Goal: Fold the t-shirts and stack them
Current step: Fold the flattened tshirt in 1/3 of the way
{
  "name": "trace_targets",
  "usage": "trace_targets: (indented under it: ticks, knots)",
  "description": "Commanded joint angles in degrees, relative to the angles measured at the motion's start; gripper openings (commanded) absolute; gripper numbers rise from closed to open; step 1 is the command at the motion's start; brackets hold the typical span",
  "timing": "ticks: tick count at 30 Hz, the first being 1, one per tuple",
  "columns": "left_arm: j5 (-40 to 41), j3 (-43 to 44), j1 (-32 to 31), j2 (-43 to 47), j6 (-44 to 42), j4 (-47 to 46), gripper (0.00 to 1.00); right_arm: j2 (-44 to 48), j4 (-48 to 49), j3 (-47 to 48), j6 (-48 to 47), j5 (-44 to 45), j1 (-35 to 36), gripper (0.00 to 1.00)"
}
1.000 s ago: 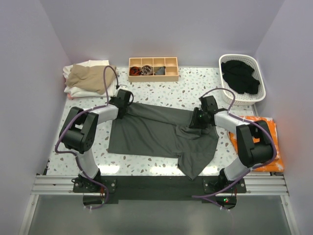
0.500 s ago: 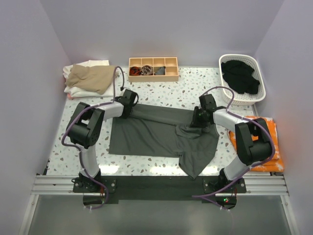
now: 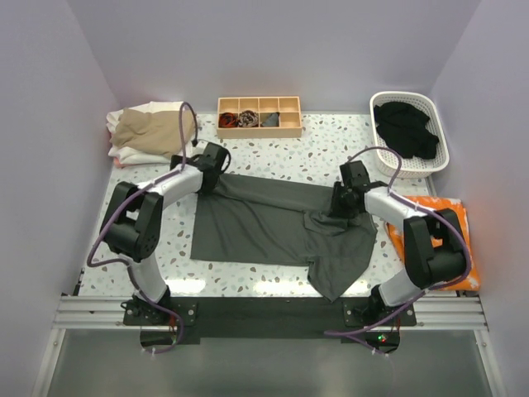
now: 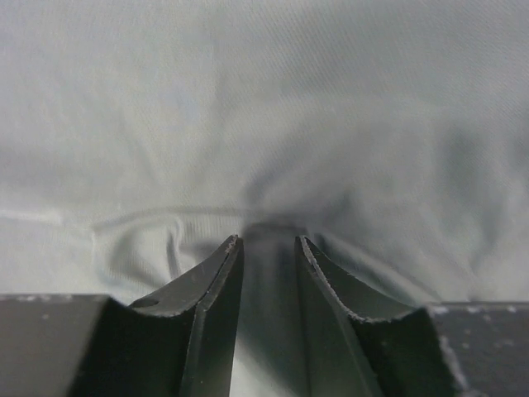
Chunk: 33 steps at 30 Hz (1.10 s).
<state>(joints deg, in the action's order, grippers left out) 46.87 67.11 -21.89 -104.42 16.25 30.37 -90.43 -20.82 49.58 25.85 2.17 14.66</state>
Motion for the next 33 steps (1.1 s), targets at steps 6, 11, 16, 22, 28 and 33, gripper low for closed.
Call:
trace_targets:
  ticks: [6, 11, 16, 22, 28, 33]
  knots:
    - [-19.6, 5.4, -1.1, 5.5, -5.5, -10.8, 1.00, 11.6, -5.0, 1.3, -0.2, 4.1, -0.2, 0.40]
    - [-28.0, 7.9, -2.6, 1.3, -6.4, -12.5, 1.00, 11.6, -7.4, 1.0, 1.0, 6.9, -0.3, 0.41]
    - [-35.2, 7.2, -2.6, -2.8, -5.1, -16.1, 1.00, 9.6, -4.2, -0.7, 0.7, 6.8, -0.9, 0.41]
    - [-36.4, 5.9, -1.7, -6.8, -4.6, -17.5, 1.00, 2.5, -2.9, 1.5, 0.0, 9.4, -2.5, 0.41]
    - [-36.5, 3.3, 1.1, -8.2, -2.8, -18.4, 1.00, -6.3, -1.5, 5.7, -0.4, 10.3, -3.3, 0.40]
    - [-35.4, 1.3, 3.4, -8.6, -2.9, -18.6, 1.00, -13.9, -0.9, 11.2, -0.9, 8.2, -3.3, 0.41]
